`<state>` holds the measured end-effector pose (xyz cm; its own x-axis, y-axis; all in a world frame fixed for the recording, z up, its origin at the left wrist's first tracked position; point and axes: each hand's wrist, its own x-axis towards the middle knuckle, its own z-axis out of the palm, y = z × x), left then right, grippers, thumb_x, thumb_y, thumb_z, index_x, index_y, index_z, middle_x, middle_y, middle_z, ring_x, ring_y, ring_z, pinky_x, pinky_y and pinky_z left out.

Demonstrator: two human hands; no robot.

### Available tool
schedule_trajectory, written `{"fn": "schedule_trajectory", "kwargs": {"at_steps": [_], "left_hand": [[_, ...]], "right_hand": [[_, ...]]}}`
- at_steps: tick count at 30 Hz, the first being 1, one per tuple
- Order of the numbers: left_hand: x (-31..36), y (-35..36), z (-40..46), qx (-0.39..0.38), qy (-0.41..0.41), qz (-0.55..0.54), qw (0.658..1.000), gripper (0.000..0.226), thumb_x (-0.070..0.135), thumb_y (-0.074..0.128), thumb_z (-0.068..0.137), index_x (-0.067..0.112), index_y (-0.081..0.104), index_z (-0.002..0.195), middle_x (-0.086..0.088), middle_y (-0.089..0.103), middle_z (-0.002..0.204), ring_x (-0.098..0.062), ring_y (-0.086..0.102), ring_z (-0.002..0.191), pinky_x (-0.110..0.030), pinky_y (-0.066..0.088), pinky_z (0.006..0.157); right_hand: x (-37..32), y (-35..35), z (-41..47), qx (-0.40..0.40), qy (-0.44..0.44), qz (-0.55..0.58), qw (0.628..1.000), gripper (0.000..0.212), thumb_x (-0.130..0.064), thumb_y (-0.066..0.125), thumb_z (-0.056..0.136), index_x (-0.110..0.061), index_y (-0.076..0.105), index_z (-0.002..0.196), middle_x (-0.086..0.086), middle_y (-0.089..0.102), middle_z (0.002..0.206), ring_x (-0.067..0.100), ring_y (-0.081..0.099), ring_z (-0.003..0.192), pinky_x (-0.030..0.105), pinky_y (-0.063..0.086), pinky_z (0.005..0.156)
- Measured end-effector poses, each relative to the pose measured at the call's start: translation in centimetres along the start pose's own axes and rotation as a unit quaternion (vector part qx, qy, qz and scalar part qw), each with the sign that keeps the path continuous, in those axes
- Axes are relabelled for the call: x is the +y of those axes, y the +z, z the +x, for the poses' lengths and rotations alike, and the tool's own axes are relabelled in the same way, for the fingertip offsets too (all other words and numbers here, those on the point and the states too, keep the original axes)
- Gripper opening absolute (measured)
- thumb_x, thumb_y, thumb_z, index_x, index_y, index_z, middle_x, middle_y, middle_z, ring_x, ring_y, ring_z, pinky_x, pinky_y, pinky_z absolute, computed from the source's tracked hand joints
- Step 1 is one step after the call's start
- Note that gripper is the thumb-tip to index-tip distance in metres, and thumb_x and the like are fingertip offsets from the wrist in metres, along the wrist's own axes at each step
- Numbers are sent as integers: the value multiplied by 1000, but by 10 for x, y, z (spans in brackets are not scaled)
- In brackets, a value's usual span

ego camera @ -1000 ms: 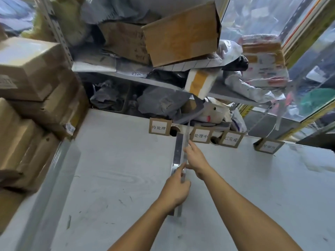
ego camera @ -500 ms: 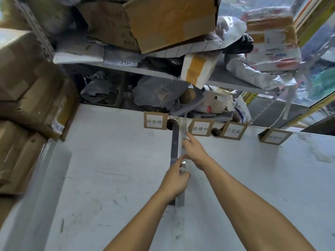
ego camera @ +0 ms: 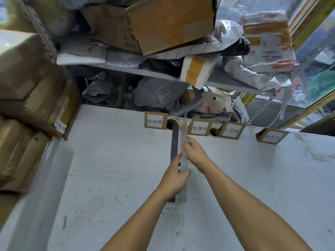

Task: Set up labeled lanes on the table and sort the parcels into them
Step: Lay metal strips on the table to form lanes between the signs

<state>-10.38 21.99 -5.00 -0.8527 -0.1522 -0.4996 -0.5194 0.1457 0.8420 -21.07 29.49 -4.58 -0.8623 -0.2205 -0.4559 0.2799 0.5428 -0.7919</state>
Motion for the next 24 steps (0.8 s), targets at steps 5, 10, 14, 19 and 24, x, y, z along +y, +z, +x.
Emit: {"fn": "schedule_trajectory", "kwargs": {"at_steps": [5,10,14,19,24], "left_hand": [[1,-19,-15,29,19,8,999,63,38,54,98,46,20,150,4,37,155,-24,44,136,-40,46,101],[-1,-63,-45,82,38,13,996,57,31,53,100,42,25,150,2,42,150,-18,49,128,-30,43,93],[-7,-109,-82,144,45,30,988,47,26,52,101,33,37,146,3,50,143,-11,51,116,-27,44,89],[-32,-173,-138,256,91,56,961,33,19,53,100,24,56,132,3,62,127,-9,56,107,-23,43,86],[-87,-232,-182,441,92,179,875,42,12,53,93,16,51,135,-5,53,137,-24,44,127,-37,41,99]], "right_hand": [[-11,-1,-25,95,-68,-14,993,55,-37,50,101,-22,35,152,1,41,155,20,40,141,31,35,104],[-35,22,-62,145,-191,-95,966,51,-31,53,100,-17,41,148,2,46,151,19,41,139,36,36,111],[-55,67,-96,100,-223,-96,965,48,-30,53,100,-20,43,146,2,53,143,10,54,115,28,48,94],[-61,143,-137,-43,-220,-113,968,49,-36,51,101,-28,38,148,-4,54,140,3,54,98,12,42,71],[-62,218,-175,-168,-181,-116,962,55,-43,49,99,-32,33,150,-7,51,143,4,57,99,19,47,71]]}}
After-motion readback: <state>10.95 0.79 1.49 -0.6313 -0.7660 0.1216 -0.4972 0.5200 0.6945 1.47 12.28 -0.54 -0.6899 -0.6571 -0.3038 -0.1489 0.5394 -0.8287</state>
